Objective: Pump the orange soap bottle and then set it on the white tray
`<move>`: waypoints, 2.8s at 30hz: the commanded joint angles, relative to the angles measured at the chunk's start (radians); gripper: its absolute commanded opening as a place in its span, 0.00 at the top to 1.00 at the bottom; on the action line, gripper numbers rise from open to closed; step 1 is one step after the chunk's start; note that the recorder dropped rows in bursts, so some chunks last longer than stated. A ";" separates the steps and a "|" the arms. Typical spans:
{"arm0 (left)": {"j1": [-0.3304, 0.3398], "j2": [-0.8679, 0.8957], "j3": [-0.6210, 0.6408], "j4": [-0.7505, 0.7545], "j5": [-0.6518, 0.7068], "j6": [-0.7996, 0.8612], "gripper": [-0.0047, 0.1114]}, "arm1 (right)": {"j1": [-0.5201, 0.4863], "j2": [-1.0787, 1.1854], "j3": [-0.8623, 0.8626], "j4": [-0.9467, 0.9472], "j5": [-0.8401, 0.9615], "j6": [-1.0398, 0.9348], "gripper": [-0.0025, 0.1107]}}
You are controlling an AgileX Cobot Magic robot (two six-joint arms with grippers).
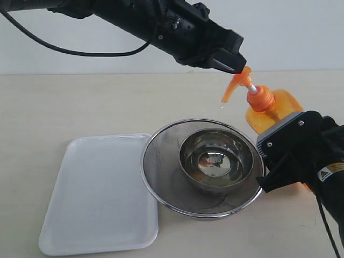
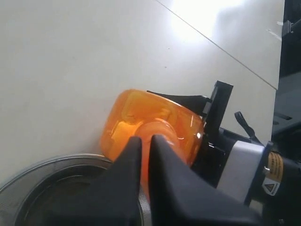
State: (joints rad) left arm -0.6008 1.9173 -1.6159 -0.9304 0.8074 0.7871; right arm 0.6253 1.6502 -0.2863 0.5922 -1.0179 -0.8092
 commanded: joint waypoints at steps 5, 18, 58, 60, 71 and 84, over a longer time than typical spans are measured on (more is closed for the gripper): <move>-0.031 0.053 0.021 0.038 0.078 0.001 0.92 | 0.015 -0.024 -0.014 -0.137 -0.055 0.026 0.96; -0.027 0.005 0.021 0.038 0.060 0.013 0.92 | 0.015 -0.024 -0.014 -0.100 -0.055 0.040 0.96; 0.032 -1.196 0.870 0.116 -0.340 -0.118 0.92 | 0.013 -0.024 -0.014 0.095 -0.077 0.433 0.96; 0.032 -1.290 0.982 0.053 -0.412 -0.107 0.92 | 0.013 -0.024 -0.014 0.122 -0.077 0.443 0.96; 0.032 -1.654 1.373 -0.087 -0.680 -0.045 0.92 | 0.013 -0.024 -0.014 0.167 -0.052 0.540 0.96; 0.032 -1.804 1.452 -0.134 -0.658 -0.049 0.92 | 0.013 -0.024 -0.014 0.185 -0.054 0.540 0.96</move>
State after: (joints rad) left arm -0.5686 0.1371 -0.1772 -1.0411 0.1468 0.7360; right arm 0.6378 1.6382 -0.2968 0.7709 -1.0504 -0.2650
